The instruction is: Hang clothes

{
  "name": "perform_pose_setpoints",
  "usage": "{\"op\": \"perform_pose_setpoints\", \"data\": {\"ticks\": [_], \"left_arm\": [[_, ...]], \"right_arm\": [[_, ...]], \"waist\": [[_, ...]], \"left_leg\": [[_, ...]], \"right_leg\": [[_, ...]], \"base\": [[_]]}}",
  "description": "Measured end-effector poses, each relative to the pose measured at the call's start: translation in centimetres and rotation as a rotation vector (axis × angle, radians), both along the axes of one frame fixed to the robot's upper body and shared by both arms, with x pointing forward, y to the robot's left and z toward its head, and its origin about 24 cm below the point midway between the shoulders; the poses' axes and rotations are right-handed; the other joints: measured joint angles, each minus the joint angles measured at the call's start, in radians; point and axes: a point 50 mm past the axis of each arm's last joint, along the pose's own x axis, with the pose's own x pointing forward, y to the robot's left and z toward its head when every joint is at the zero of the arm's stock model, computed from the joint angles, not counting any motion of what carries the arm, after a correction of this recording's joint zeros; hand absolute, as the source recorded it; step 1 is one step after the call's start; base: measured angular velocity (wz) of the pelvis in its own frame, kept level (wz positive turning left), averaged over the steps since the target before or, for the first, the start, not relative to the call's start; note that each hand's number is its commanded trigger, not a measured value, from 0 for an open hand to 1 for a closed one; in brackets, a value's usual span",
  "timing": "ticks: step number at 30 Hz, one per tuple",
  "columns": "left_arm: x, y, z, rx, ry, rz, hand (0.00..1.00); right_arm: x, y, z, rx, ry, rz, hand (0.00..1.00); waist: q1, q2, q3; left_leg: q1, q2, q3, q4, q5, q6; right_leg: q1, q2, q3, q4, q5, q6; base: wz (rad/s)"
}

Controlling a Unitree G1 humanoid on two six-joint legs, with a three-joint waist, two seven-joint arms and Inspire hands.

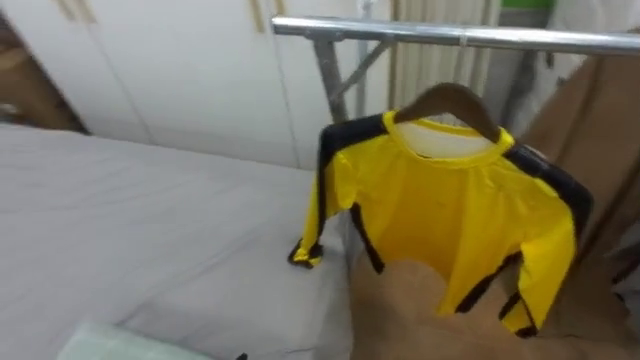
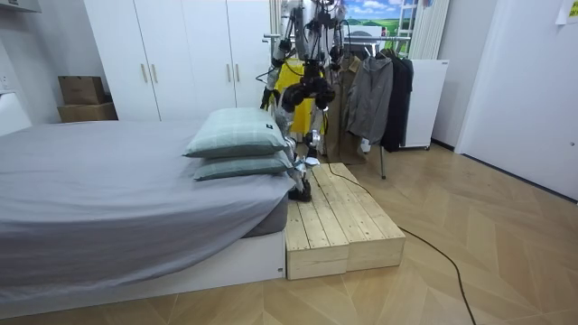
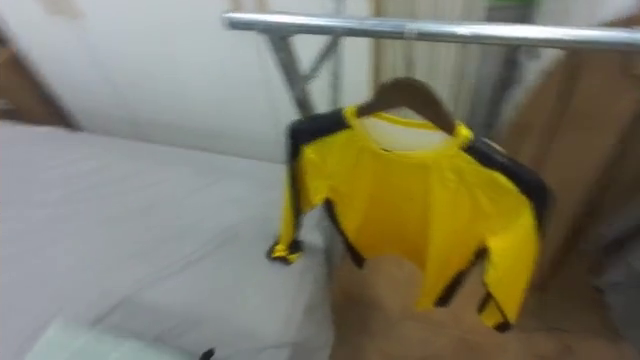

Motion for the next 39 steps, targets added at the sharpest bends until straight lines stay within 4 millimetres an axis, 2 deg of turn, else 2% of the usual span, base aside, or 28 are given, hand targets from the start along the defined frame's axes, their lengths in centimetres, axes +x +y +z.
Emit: {"op": "perform_pose_setpoints", "data": {"ticks": [2,3,4,5,6,7,8,9,10,11,13,14,15,18,20,21,22,23,25,27,28,29,31,33,36,37,39], "left_arm": [[0.3,-0.8,0.1,0.000,0.001,-0.053,0.00],[0.3,-1.0,0.1,0.002,0.004,-0.068,0.00],[0.4,-1.3,0.1,0.010,0.000,-0.098,0.00],[0.5,-1.5,0.1,0.013,-0.003,-0.117,0.00],[0.7,-1.7,0.3,0.013,-0.011,-0.126,0.00],[0.7,-1.8,0.3,0.014,-0.011,-0.131,0.00],[0.9,-1.6,0.4,0.021,-0.019,-0.131,0.00],[0.9,-1.6,0.4,0.023,-0.020,-0.127,0.00],[0.5,-1.7,0.1,0.020,-0.001,-0.124,0.00],[-0.1,-1.8,-0.3,0.019,0.021,-0.124,0.00],[-0.8,-1.7,-0.6,0.018,0.044,-0.115,0.00],[-1.4,-1.6,-1.0,0.016,0.065,-0.104,0.00],[-1.7,-1.5,-1.1,0.018,0.074,-0.102,0.00],[-2.3,-1.3,-1.6,0.025,0.110,-0.091,0.00],[-2.4,-1.2,-1.6,0.026,0.117,-0.087,0.00],[-2.4,-1.3,-1.7,0.024,0.118,-0.087,0.00],[-2.4,-1.4,-1.7,0.018,0.119,-0.080,0.00],[-2.4,-1.4,-1.7,0.011,0.117,-0.074,0.00],[-2.5,-1.3,-1.7,0.006,0.119,-0.063,0.00],[-2.3,-1.4,-1.6,-0.005,0.111,-0.061,0.00],[-2.0,-1.5,-1.5,-0.013,0.099,-0.066,0.00],[-1.9,-1.7,-1.4,-0.022,0.090,-0.069,0.00],[-2.0,-2.0,-1.4,-0.036,0.083,-0.073,0.00],[-2.1,-2.1,-1.4,-0.042,0.081,-0.072,0.00],[-2.1,-2.1,-1.4,-0.047,0.083,-0.066,0.00],[-2.3,-2.1,-1.4,-0.055,0.086,-0.053,0.00],[-2.7,-1.6,-1.6,-0.056,0.099,-0.020,0.00]], "right_arm": [[0.3,0.0,0.1,-0.008,-0.012,-0.009,0.00],[0.1,-0.1,0.0,-0.010,-0.007,-0.014,0.00],[-0.2,-0.2,-0.1,-0.011,0.006,-0.024,0.00],[-0.6,-0.2,-0.3,-0.012,0.020,-0.032,0.00],[-0.7,-0.2,-0.3,-0.014,0.021,-0.034,0.00],[-0.5,-0.1,-0.3,-0.011,0.018,-0.035,0.00],[-0.1,0.4,-0.3,0.001,0.008,-0.035,0.00],[0.0,0.7,-0.3,0.011,0.008,-0.035,0.00],[-0.1,0.9,-0.4,0.022,0.015,-0.028,0.00],[-0.5,0.9,-0.5,0.027,0.027,-0.030,0.00],[-0.9,0.8,-0.7,0.028,0.042,-0.044,0.00],[-0.9,0.8,-0.6,0.028,0.036,-0.053,0.00],[-0.8,0.8,-0.6,0.026,0.032,-0.056,0.00],[-0.9,0.7,-0.7,0.015,0.030,-0.065,0.00],[-1.4,0.7,-0.8,0.006,0.041,-0.064,0.00],[-2.0,0.6,-1.0,0.002,0.053,-0.068,0.00],[-2.8,0.5,-1.2,-0.001,0.071,-0.081,0.00],[-3.5,0.4,-1.4,-0.004,0.087,-0.091,0.00],[-3.8,0.3,-1.5,-0.007,0.095,-0.108,0.00],[-4.3,0.1,-1.6,-0.015,0.103,-0.137,0.00],[-4.9,-0.1,-1.7,-0.029,0.113,-0.157,0.00],[-5.4,-0.2,-1.8,-0.034,0.122,-0.171,0.00],[-5.2,-0.2,-1.7,-0.044,0.114,-0.180,0.00],[-4.8,-0.2,-1.7,-0.062,0.100,-0.180,0.00],[-4.9,-0.4,-1.7,-0.090,0.104,-0.189,0.00],[-5.0,-0.4,-1.7,-0.101,0.102,-0.190,0.00],[-4.9,-0.4,-1.6,-0.112,0.096,-0.187,0.00]], "waist": [[-0.014,0.004,-0.0025],[-0.020,0.002,-0.0017],[-0.031,0.001,-0.0005],[-0.034,-0.001,-0.0014],[-0.034,-0.002,-0.0009],[-0.027,0.009,-0.0077],[-0.011,-0.001,-0.0038],[0.002,-0.016,-0.0020],[0.011,-0.021,-0.0039],[0.012,-0.029,-0.0118],[0.020,-0.047,-0.0091],[0.026,-0.044,-0.0132],[0.025,-0.042,-0.0146],[0.006,-0.049,-0.0143],[-0.001,-0.055,-0.0137],[-0.011,-0.061,-0.0153],[-0.023,-0.067,-0.0185],[-0.028,-0.078,-0.0175],[-0.025,-0.085,-0.0147],[-0.030,-0.090,-0.0175],[-0.033,-0.091,-0.0168],[-0.030,-0.090,-0.0163],[-0.027,-0.084,-0.0155],[-0.016,-0.075,-0.0147],[-0.002,-0.072,-0.0137],[0.002,-0.072,-0.0143],[0.017,-0.067,-0.0160]], "left_leg": [[0.053,0.024,0.035,0.049,-0.023,0.002],[0.070,0.024,0.041,0.047,-0.026,0.002],[0.106,0.022,0.056,0.031,-0.035,0.002],[0.148,0.015,0.085,-0.010,-0.056,-0.001],[0.165,0.011,0.103,-0.038,-0.067,-0.001],[0.182,-0.001,0.133,-0.125,-0.109,-0.010],[0.179,-0.001,0.147,-0.192,-0.145,-0.053],[0.176,-0.006,0.150,-0.197,-0.137,-0.040],[0.175,-0.004,0.145,-0.205,-0.132,-0.040],[0.187,-0.006,0.148,-0.220,-0.115,-0.044],[0.220,-0.020,0.153,-0.245,-0.098,-0.047],[0.227,-0.022,0.147,-0.252,-0.095,-0.046],[0.227,-0.022,0.141,-0.254,-0.094,-0.045],[0.227,-0.036,0.097,-0.272,-0.081,-0.036],[0.227,-0.036,0.064,-0.276,-0.076,-0.033],[0.226,-0.037,0.030,-0.280,-0.070,-0.028],[0.226,-0.037,-0.005,-0.287,-0.059,-0.031],[0.227,-0.037,-0.033,-0.290,-0.054,-0.030],[0.227,-0.037,-0.067,-0.290,-0.053,-0.032],[0.215,-0.036,-0.107,-0.290,-0.053,-0.032],[0.205,-0.038,-0.145,-0.287,-0.053,-0.032],[0.195,-0.041,-0.181,-0.284,-0.052,-0.031],[0.193,-0.053,-0.227,-0.287,-0.050,-0.031],[0.193,-0.054,-0.252,-0.291,-0.050,-0.031],[0.195,-0.063,-0.305,-0.295,-0.048,-0.030],[0.197,-0.072,-0.318,-0.302,-0.045,-0.028],[0.199,-0.081,-0.334,-0.312,-0.039,-0.028]], "right_leg": [[0.030,-0.032,-0.141,-0.004,-0.012,0.007],[0.038,-0.040,-0.181,-0.004,-0.015,0.013],[0.051,-0.054,-0.247,-0.004,-0.021,0.024],[0.053,-0.061,-0.296,-0.001,-0.025,0.034],[0.050,-0.063,-0.323,0.003,-0.025,0.036],[0.030,-0.069,-0.359,0.025,-0.029,0.046],[-0.003,-0.088,-0.368,0.075,-0.036,0.058],[-0.009,-0.098,-0.356,0.091,-0.025,0.059],[-0.011,-0.098,-0.314,0.093,0.001,0.068],[-0.006,-0.108,-0.280,0.102,0.009,0.065],[0.015,-0.115,-0.252,0.099,0.020,0.058],[0.020,-0.107,-0.231,0.091,0.033,0.074],[0.023,-0.101,-0.218,0.084,0.040,0.080],[0.040,-0.091,-0.162,0.058,0.050,0.082],[0.052,-0.073,-0.107,0.043,0.056,0.092],[0.065,-0.060,-0.048,0.037,0.057,0.101],[0.085,-0.047,-0.024,0.016,0.056,0.112],[0.106,-0.040,-0.022,0.000,0.053,0.123],[0.122,-0.031,-0.012,-0.011,0.047,0.135],[0.130,-0.022,0.041,-0.011,0.039,0.148],[0.141,-0.014,0.117,-0.015,0.033,0.157],[0.152,-0.003,0.183,-0.022,0.033,0.157],[0.167,0.003,0.215,-0.022,0.033,0.156],[0.177,0.006,0.217,-0.023,0.031,0.159],[0.206,0.008,0.233,-0.041,0.022,0.172],[0.217,0.006,0.248,-0.046,0.015,0.183],[0.227,0.007,0.284,-0.063,0.012,0.187]], "base": [[1.97],[1.96],[1.86],[1.74],[1.35],[0.96],[0.74],[0.52],[0.53],[0.62],[0.35],[0.08],[0.16],[0.43],[0.47],[0.78],[1.03],[0.82],[0.51],[0.69],[1.01],[1.00],[0.72],[0.45],[0.47],[0.43],[0.30]]}}
